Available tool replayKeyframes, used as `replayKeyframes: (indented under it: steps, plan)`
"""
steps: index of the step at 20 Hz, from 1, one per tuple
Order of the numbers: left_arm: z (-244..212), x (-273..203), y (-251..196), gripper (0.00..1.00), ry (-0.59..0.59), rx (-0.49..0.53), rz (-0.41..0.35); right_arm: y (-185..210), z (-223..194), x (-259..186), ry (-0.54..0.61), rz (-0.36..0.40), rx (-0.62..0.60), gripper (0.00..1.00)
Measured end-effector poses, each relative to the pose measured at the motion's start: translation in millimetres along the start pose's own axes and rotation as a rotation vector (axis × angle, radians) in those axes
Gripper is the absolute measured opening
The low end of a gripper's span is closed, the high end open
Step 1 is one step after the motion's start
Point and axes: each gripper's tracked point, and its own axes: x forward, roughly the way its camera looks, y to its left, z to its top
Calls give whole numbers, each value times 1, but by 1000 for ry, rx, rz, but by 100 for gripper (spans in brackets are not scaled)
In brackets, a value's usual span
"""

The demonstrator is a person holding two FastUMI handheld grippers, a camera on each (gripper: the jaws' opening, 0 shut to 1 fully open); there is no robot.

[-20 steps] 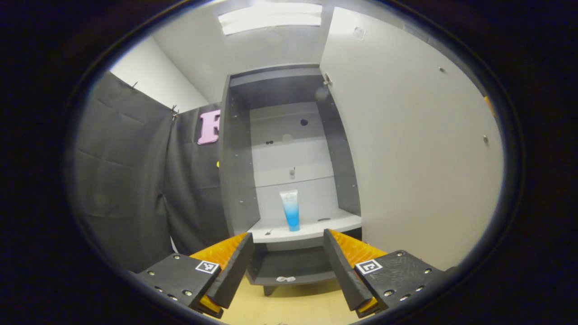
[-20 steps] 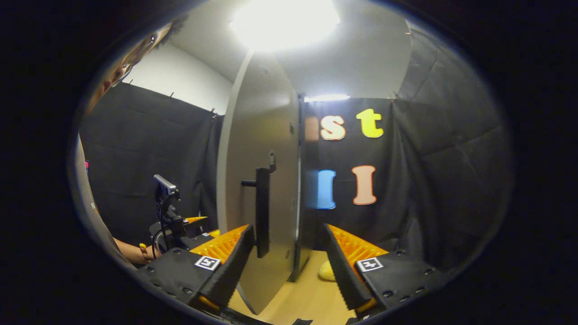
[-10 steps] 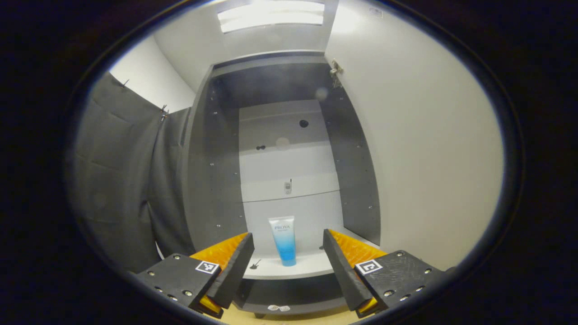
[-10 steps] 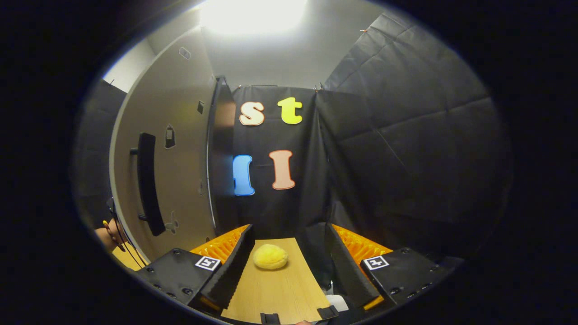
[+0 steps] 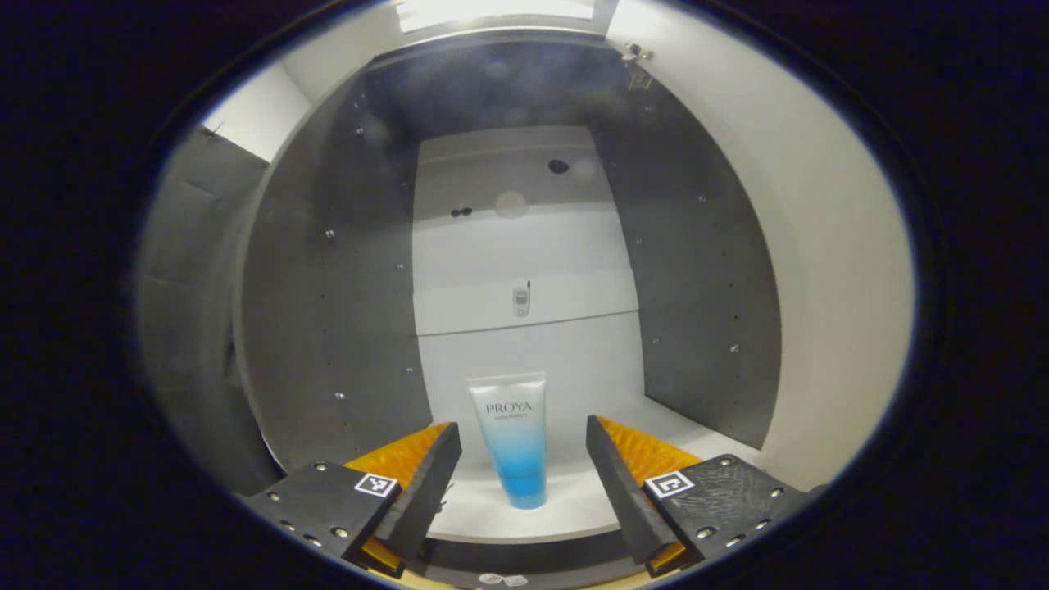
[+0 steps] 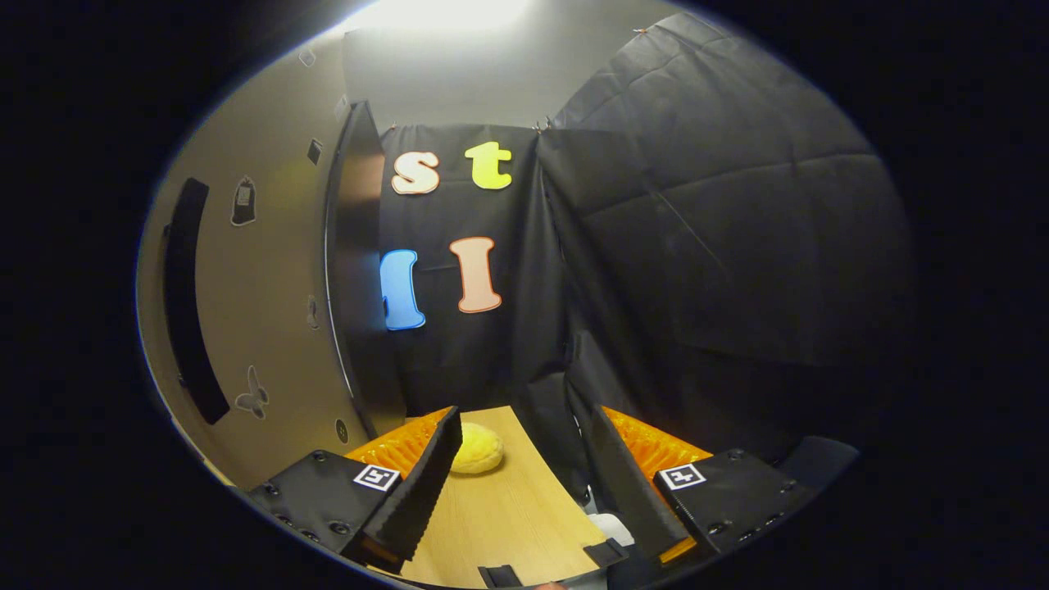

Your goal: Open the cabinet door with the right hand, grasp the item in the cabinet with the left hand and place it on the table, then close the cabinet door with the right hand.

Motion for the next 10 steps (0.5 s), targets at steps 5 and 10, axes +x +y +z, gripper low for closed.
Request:
replayKeyframes:
  steps: [5, 10]
  plan:
    - [-9, 12, 3, 69, 25, -5, 1, 2, -10, 10, 37, -8, 4, 99]
    - [-9, -2, 1, 51, 30, -38, -39, 5, -11, 15, 40, 24, -4, 95]
